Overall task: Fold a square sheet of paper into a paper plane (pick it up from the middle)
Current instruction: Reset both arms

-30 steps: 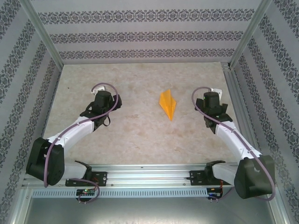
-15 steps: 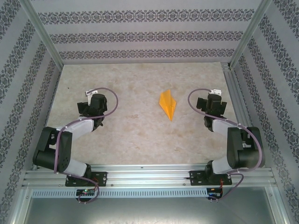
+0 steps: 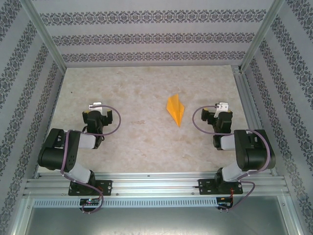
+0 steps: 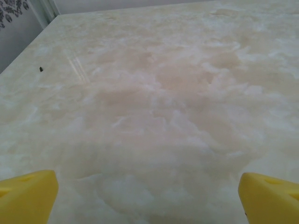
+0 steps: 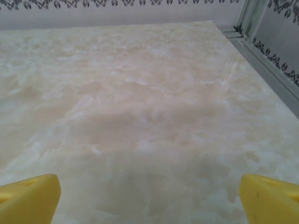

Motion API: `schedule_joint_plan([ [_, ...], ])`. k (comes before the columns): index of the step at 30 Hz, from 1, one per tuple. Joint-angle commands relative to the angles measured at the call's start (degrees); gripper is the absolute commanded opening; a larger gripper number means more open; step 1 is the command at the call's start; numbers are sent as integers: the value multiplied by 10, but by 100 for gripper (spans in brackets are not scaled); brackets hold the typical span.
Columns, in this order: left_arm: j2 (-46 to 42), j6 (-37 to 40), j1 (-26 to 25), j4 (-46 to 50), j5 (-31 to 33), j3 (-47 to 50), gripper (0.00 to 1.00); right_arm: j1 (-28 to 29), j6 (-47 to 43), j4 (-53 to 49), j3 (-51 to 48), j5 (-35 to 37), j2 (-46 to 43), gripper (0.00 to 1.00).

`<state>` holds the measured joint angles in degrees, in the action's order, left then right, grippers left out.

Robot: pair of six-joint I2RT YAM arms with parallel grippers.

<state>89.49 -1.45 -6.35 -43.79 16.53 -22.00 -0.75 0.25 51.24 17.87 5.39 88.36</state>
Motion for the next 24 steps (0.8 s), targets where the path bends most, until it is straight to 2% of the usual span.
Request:
schedule_joint_plan([
  [1, 1, 4, 11, -70, -21, -1, 100, 6, 2, 53, 14, 16, -4, 98],
  [8, -1, 9, 8, -66, -25, -2, 100, 7, 7, 64, 14, 37, -4, 98],
  [12, -3, 23, 9, -50, -65, -11, 100, 6, 8, 64, 14, 36, -4, 98],
  [24, -1, 24, 16, -45, -93, -14, 100, 7, 7, 65, 14, 37, -3, 98],
])
